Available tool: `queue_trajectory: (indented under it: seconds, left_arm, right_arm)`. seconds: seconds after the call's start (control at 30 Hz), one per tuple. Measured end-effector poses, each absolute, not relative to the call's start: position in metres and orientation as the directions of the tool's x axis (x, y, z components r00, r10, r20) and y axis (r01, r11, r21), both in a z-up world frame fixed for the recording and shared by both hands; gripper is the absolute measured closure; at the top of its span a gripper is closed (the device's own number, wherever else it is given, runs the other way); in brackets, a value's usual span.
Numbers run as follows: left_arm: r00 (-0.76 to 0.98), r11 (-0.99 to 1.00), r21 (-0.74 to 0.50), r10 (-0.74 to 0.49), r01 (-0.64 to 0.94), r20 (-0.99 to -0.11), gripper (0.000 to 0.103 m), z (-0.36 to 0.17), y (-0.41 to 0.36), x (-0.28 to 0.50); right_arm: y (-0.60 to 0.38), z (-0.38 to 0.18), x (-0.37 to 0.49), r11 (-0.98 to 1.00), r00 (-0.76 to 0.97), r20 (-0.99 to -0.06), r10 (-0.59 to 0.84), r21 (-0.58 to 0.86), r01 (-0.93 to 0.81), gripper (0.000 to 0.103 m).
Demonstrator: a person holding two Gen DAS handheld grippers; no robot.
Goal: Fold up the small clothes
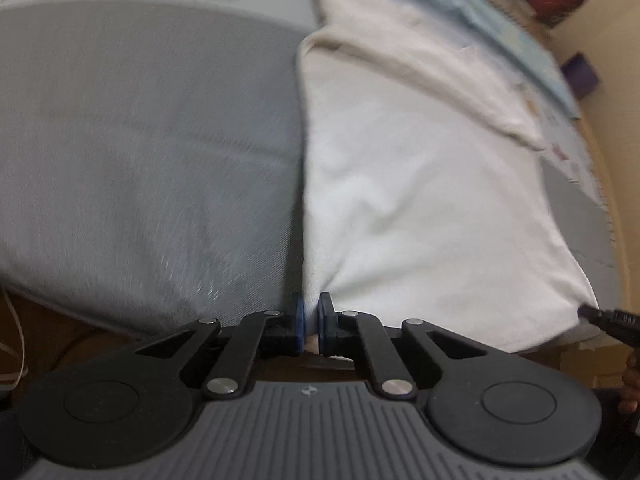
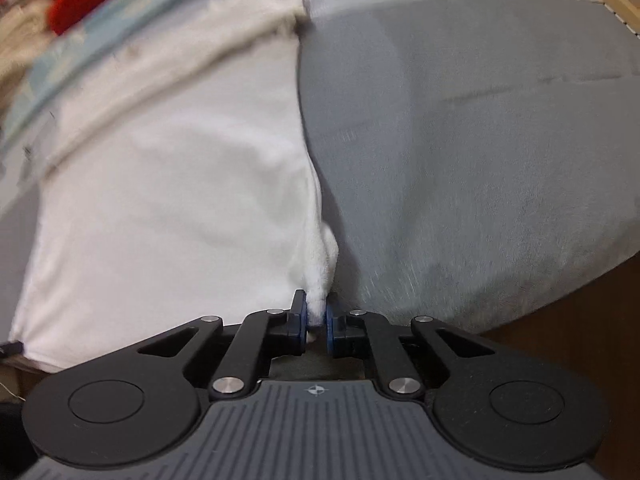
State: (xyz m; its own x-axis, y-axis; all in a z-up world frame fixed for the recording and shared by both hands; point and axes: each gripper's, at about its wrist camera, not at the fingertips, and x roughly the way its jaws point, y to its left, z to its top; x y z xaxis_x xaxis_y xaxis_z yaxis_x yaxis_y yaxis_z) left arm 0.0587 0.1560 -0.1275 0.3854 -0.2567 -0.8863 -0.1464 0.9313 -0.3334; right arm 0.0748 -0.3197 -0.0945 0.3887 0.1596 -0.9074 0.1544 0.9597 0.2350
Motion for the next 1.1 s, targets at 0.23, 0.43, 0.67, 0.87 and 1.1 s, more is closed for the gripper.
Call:
queue_trajectory:
  seconds: [0.23,0.43,0.67,0.87,1.1]
  left_arm:
    - [0.510,0.930,-0.367,-0.312,-0.008,-0.802,0.097,-0.049,0.159,0.015]
    - [0.603,0.889,-0.450,-0.404,0.082,-0.688,0.098,0.020,0.180,-0.050]
    - [0.621,0.864,-0.502,-0.413,0.036,-0.666,0.098,0.018,0.191,-0.035]
    - [0.597,0.886,-0.464,-0.376,0.008,-0.709,0.098,-0.020,0.183,0.070]
    - [0.651,0.937,-0.349,-0.248,-0.027,-0.718,0.095,-0.064,0.177,0.179]
  right_arm:
    - [-0.340,-0.016,0.047,0.924,0.529,-0.811,0.251,0.363,0.117,0.095]
    - [-0.372,0.059,-0.011,0.895,0.637,-0.701,0.320,0.444,0.039,0.096]
    - [-0.394,0.071,-0.032,0.848,0.670,-0.643,0.370,0.528,0.039,0.096]
    - [-0.390,0.018,0.040,0.874,0.611,-0.739,0.283,0.461,0.153,0.096]
    - [-0.398,-0.034,0.161,0.858,0.612,-0.767,0.195,0.435,0.272,0.094]
